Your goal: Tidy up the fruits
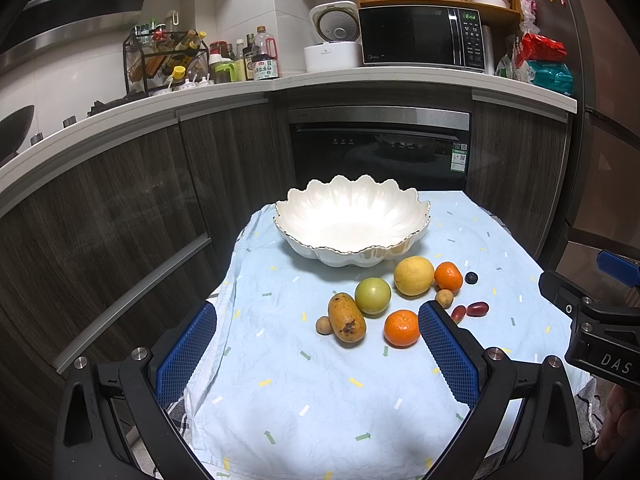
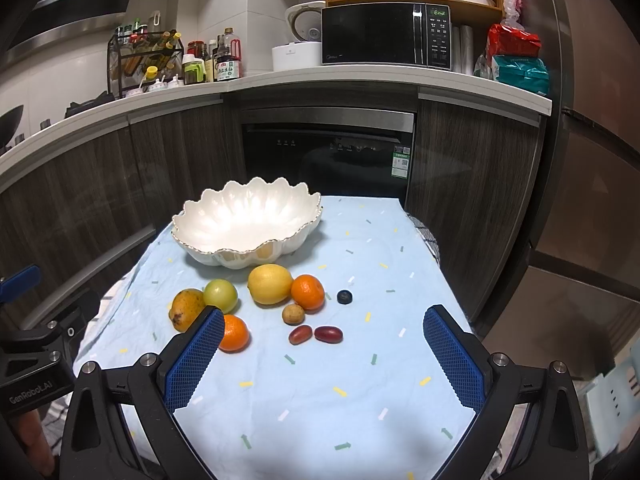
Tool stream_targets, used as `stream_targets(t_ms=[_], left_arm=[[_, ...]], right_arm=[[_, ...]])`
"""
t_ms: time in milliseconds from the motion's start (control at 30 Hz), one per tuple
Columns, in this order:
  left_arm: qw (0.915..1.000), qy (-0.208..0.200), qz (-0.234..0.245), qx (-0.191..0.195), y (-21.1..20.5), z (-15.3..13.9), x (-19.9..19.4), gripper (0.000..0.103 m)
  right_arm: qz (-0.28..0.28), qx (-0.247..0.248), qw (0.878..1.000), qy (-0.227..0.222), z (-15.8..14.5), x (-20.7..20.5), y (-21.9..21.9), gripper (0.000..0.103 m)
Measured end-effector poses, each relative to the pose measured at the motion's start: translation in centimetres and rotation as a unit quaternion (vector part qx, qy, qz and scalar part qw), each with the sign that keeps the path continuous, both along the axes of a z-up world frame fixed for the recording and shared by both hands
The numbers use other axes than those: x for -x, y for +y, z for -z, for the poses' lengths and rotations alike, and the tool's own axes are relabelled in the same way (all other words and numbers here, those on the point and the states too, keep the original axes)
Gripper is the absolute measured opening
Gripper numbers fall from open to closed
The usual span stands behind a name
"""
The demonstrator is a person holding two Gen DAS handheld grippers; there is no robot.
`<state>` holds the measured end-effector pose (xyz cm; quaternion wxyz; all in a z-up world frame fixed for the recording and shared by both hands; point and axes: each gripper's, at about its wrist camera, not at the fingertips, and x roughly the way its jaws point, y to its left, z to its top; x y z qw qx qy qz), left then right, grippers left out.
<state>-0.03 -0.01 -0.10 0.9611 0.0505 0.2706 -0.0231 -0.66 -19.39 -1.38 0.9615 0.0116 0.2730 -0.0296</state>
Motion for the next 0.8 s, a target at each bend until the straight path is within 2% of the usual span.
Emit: stream_targets(t_ms=[800], left_arm=[[0.9998,0.016,0.008,-0.002,-0.1,1.1,-1.4,0.103]], right_arm=[[0.002,0.002,1.0,0.016,1.0,-1.1,0.0,0.101]])
